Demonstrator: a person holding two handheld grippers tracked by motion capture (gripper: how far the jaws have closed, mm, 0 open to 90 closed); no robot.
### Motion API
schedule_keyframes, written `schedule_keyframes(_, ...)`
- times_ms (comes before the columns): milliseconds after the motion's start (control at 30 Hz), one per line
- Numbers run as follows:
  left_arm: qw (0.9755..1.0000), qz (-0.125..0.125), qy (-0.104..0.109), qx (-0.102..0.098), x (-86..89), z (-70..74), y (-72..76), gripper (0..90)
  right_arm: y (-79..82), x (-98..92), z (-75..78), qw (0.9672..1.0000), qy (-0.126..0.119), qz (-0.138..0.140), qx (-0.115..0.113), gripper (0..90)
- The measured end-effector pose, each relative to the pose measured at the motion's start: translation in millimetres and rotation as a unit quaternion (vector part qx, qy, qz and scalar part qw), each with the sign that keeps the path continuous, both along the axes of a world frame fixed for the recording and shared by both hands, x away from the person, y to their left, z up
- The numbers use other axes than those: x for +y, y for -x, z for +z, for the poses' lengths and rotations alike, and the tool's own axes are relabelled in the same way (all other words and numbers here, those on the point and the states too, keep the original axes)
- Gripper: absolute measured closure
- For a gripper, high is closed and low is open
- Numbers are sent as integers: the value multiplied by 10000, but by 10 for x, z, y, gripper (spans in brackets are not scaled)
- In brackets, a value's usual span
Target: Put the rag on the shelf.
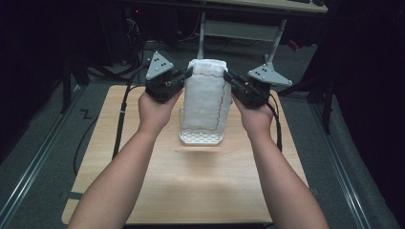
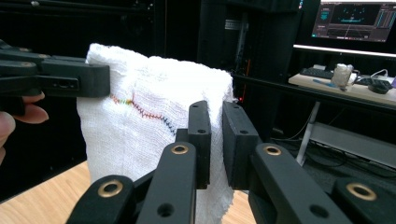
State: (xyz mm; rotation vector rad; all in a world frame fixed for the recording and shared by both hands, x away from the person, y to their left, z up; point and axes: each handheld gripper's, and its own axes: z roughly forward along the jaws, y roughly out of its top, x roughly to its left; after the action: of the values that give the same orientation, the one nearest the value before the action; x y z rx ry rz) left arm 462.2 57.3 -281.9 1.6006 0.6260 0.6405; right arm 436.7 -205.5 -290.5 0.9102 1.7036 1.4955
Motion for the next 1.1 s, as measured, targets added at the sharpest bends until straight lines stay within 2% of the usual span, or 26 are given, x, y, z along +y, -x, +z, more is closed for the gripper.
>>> schedule_keyframes(67, 10000, 46, -37, 12, -8, -2, -74, 863, -78, 5, 12, 10000, 39, -13, 12, 830)
schedule_keyframes(233, 9999, 131, 57, 61, -26, -57, -272, 862, -278, 9, 0, 10000, 78, -36, 14, 830)
schedule_keyframes(333, 9996, 208, 118, 176, -24, -119, -404, 861, -401, 12, -34, 10000, 51, 11, 13, 829)
schedule_keyframes(467, 9989, 295, 195, 312, -22, -201, -541, 859, -566, 44, -80, 9996, 279, -22, 38, 829)
schedule_keyframes(567, 9987, 380, 82, 342, -32, -248, -616, 860, -648, 73, -100, 9988, 475, -46, 81, 829)
schedule_keyframes(667, 9979, 434, -31, 482, -24, -319, -696, 859, -700, 107, -134, 9982, 585, -58, 118, 829)
schedule_keyframes(833, 9959, 509, -150, 733, -43, -454, -802, 858, -790, 156, -260, 9965, 781, -80, 299, 828)
schedule_keyframes(967, 9945, 423, -218, 935, -33, -574, -855, 855, -846, 146, -354, 9954, 776, -74, 565, 828)
schedule_keyframes(1100, 9905, 428, -277, 1277, -52, -718, -911, 852, -909, 155, -466, 9926, 887, -112, 827, 826)
